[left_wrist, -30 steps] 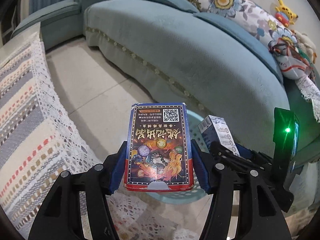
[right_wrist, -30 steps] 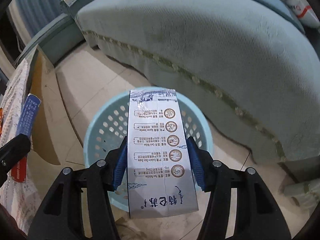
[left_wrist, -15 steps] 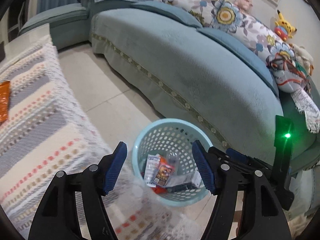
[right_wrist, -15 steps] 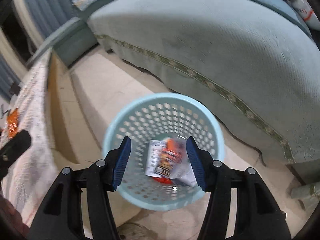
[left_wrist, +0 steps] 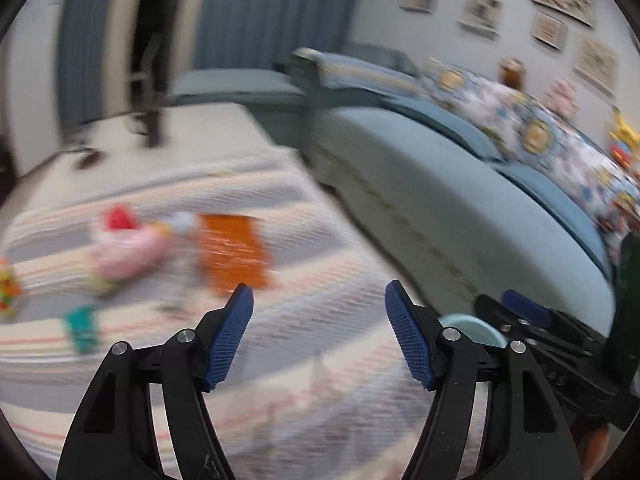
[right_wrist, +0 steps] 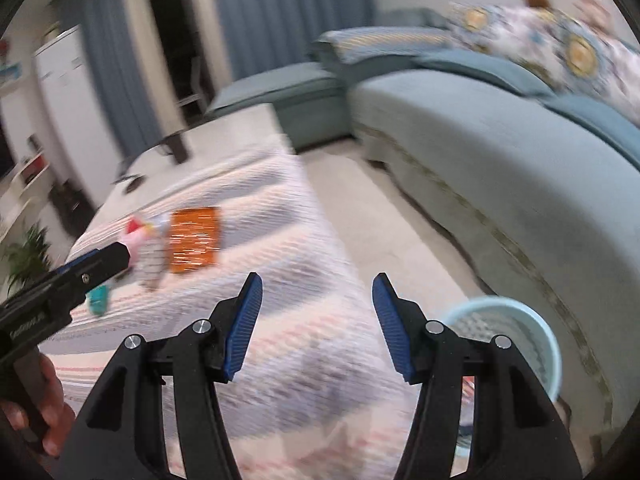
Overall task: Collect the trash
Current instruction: 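Grasp the white patterned wrapper with the right tool while the left grasps the teal packet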
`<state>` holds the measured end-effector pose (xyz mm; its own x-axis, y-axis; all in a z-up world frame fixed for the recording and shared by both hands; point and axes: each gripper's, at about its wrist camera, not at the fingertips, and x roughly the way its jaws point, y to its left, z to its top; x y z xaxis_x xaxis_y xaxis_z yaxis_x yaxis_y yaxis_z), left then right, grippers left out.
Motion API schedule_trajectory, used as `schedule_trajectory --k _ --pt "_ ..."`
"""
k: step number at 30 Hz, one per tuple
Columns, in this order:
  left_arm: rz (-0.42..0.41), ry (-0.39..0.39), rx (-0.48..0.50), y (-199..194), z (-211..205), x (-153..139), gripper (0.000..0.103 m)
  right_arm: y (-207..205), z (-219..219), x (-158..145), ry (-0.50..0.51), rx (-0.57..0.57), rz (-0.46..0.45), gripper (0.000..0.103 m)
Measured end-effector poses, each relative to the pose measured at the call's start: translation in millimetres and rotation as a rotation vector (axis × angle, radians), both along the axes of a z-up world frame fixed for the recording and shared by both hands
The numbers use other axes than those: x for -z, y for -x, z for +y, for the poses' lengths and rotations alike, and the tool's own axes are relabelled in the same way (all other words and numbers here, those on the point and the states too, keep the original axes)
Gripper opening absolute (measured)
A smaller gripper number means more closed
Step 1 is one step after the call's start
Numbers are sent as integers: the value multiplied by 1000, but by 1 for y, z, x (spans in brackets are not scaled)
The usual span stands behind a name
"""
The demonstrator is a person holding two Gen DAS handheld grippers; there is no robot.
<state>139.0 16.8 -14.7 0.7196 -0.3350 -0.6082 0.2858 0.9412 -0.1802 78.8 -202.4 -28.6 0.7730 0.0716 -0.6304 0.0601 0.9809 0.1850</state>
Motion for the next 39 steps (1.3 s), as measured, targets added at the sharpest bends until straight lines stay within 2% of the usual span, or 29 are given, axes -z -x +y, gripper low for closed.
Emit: schedule_trajectory --k 3,5,9,16,19,24,29,32,33,39 --pt "-13 -24 -130 -5 63 -1 71 -21 47 -5 31 -74 -17 54" --pt "-12 -37 -182 -7 90 3 71 -35 80 -5 36 -125 -16 54" --pt "29 -60 -286 -17 145 24 71 -61 128 8 31 -207 -8 52" --pt "128 22 -360 -34 196 80 71 -107 199 44 66 -322 38 49" --pt "146 33 -362 -43 202 94 71 -122 217 63 74 -328 60 49" --pt "161 43 -348 -57 202 94 71 -150 228 84 57 -280 122 49" --pt "221 -44 -355 -67 191 105 71 -166 231 91 37 -275 162 49" --pt "222 -91 -376 -67 188 107 64 -168 232 94 41 -283 183 48" --pt "223 -100 -382 -68 187 108 59 -169 232 96 42 -285 186 39" --pt "213 -127 -401 -69 187 108 40 -171 230 99 27 -294 206 13"
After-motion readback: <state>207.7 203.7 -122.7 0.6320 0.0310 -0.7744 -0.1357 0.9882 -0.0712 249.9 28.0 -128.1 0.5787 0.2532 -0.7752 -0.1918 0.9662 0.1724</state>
